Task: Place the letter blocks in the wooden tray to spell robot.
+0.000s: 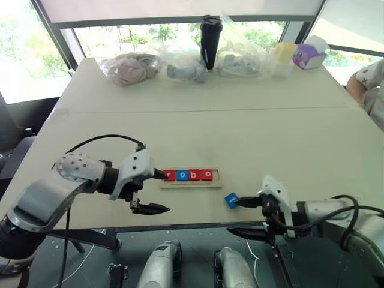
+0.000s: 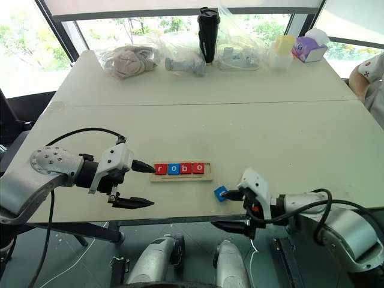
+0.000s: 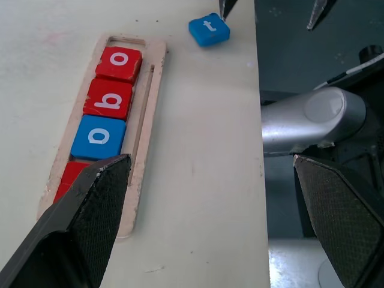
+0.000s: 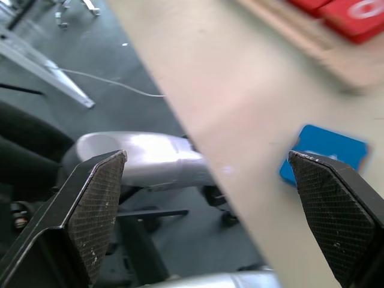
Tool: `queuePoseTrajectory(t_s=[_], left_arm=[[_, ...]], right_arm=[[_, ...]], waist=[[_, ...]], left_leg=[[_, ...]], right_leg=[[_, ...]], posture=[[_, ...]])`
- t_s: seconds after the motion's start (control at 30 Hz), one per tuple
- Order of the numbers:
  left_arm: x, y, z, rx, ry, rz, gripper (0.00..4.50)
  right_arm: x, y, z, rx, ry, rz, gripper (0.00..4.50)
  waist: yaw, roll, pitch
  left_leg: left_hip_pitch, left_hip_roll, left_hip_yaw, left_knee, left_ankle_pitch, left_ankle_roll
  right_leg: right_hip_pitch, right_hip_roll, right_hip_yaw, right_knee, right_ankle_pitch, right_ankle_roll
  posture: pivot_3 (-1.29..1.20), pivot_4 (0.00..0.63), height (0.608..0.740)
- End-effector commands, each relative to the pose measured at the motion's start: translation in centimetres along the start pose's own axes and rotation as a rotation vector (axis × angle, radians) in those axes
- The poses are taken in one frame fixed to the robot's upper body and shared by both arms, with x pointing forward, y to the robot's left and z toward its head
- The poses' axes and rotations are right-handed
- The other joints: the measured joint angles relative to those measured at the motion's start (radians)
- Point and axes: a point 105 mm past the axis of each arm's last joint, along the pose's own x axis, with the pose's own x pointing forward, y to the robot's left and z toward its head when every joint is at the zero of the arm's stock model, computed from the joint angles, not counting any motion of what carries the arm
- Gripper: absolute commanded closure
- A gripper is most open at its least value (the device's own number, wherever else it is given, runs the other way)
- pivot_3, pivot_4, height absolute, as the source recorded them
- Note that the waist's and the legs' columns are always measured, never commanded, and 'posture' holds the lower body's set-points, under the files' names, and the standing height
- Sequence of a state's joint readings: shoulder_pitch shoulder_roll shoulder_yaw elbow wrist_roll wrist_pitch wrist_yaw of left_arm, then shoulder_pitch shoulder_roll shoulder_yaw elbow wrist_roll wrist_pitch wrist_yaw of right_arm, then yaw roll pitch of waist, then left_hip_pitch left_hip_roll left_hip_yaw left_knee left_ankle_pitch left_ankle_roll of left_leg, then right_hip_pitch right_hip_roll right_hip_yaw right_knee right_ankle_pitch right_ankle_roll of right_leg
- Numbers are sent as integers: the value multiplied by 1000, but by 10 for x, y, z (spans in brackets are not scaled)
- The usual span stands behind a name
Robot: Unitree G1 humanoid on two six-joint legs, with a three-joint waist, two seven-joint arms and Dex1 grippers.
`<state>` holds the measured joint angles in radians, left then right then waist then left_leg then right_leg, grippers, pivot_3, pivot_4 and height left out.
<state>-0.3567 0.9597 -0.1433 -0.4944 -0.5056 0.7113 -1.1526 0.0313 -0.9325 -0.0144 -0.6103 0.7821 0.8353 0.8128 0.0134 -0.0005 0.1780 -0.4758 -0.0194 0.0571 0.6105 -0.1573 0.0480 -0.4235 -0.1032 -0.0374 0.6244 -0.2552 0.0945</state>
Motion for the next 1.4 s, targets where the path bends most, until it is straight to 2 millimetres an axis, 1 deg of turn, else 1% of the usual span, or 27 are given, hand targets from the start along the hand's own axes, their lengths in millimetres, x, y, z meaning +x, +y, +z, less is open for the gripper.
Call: queuePoseTrajectory(t_s=[0.03, 0.13, 0.2, 0.23, 0.33, 0.37, 0.4, 0.5, 0.63, 0.77, 0.9, 1.03, 1.07, 1.1, 1.17, 1.2, 1.3, 1.33, 1.4], left_arm=[[0, -2, 6, 33, -14, 0, 0], [0, -1, 5, 32, -14, 1, 0], [0, -1, 5, 33, -12, 3, 0], [0, -1, 4, 33, -11, 4, 0], [-2, -1, 4, 37, -8, 8, 0], [-3, -1, 5, 41, -4, 8, 0], [-5, -2, 5, 50, 5, 5, 0], [-8, -3, 5, 78, 35, -1, 0], [-7, -1, 8, 117, 51, -7, 0], [-5, 1, 7, 119, 48, -10, 0], [-3, 2, 7, 118, 46, -14, 0], [-1, 3, 9, 116, 38, -12, 0], [0, 3, 8, 116, 37, -11, 0], [0, 3, 8, 115, 37, -10, 0], [0, 3, 7, 111, 38, -8, 0], [0, 3, 7, 110, 38, -6, 0], [0, 4, 6, 107, 38, -3, 0], [0, 4, 6, 106, 38, -3, 0], [0, 4, 6, 105, 37, -1, 0]], right_arm=[[-9, -2, 14, -58, -31, -30, 25], [-14, -9, 25, -98, -58, -103, 25], [-13, -20, 29, -123, -51, -220, 25], [-13, -23, 30, -129, -45, -255, 25], [-6, -30, 24, -51, -7, -375, 25], [-3, -27, 22, -10, -11, -409, 25], [2, -21, 20, 3, -5, -421, 25], [10, -4, 15, 28, 24, -425, 25], [17, 6, 11, 56, 53, -428, 25], [20, 5, 6, 93, 77, -463, 25], [23, 2, -4, 119, 126, -493, 25], [22, -14, -14, 130, 174, -573, 25], [24, -16, -15, 133, 174, -576, 25], [25, -16, -15, 135, 170, -575, 262], [27, -15, -13, 132, 156, -570, 905], [27, -14, -13, 129, 154, -571, 1341], [27, -15, -11, 120, 154, -576, 3002], [26, -16, -10, 114, 155, -580, 3412], [24, -16, -6, 87, 151, -575, 3407]], waist=[[-1, 0, 0], [-1, 0, 0], [-1, 0, 0], [-2, 0, 0], [0, 0, 0], [0, 0, 0], [0, 0, 0], [-1, 0, 0], [-2, 0, 0], [-1, 0, 0], [-1, 0, 0], [-4, 0, -1], [-5, 0, -1], [-6, -1, -2], [-8, -2, -3], [-8, -2, -3], [-7, -3, -3], [-7, -3, -3], [-7, -3, -3]], left_leg=[[0, 0, 0, 0, 0, 0], [0, 0, 0, 0, 0, 0], [0, 0, 0, 0, 0, 0], [0, 0, 0, 0, 0, 0], [0, 0, 0, 0, 0, 0], [0, 0, 0, 0, 0, 0], [-1, 0, 0, 0, 0, 0], [-3, 0, 1, -1, 0, 0], [-2, 0, 1, 0, 0, 0], [-2, 0, 2, -1, 0, 0], [-2, 0, 5, -3, 0, 0], [-2, 0, 5, -4, 0, 0], [-1, 0, 5, -3, 0, 0], [-1, 0, 5, -3, 0, 0], [1, 1, 5, -3, 0, 0], [1, 1, 5, -3, 0, 0], [1, 1, 5, -3, 0, 0], [1, 1, 6, -4, 0, 0], [1, 1, 6, -4, 0, 0]], right_leg=[[0, 0, 0, 0, 0, 0], [0, 0, 0, 0, 0, 0], [0, 0, 0, 1, 0, 0], [0, 0, 0, 1, 0, 0], [-1, 0, 0, 1, 0, 0], [-1, 0, 0, 1, 0, 0], [-1, 0, 0, 1, 0, 0], [-1, 0, 0, 3, 0, 0], [-2, 0, 0, 4, 0, 0], [-3, 0, 0, 4, 0, -1], [-5, 0, 1, 3, 0, -1], [-4, 0, 1, 3, 0, -1], [-4, 0, 1, 3, 0, -1], [-4, 0, 1, 3, 0, -1], [-3, 0, 1, 3, 0, -1], [-3, 0, 1, 3, 1, -2], [-4, 0, 1, 2, 1, -2], [-4, 0, 1, 2, 1, -2], [-5, 0, 1, 2, 1, -2]], posture=[[0, 150, 740], [0, 150, 740], [0, 150, 740], [0, 150, 740], [0, 150, 740], [0, 150, 740], [0, 150, 740], [0, 150, 740], [0, 150, 740], [0, 150, 740], [0, 150, 740], [0, 150, 740], [0, 150, 740], [0, 150, 740], [0, 150, 740], [0, 150, 740], [0, 150, 740], [0, 150, 740], [0, 150, 740]])
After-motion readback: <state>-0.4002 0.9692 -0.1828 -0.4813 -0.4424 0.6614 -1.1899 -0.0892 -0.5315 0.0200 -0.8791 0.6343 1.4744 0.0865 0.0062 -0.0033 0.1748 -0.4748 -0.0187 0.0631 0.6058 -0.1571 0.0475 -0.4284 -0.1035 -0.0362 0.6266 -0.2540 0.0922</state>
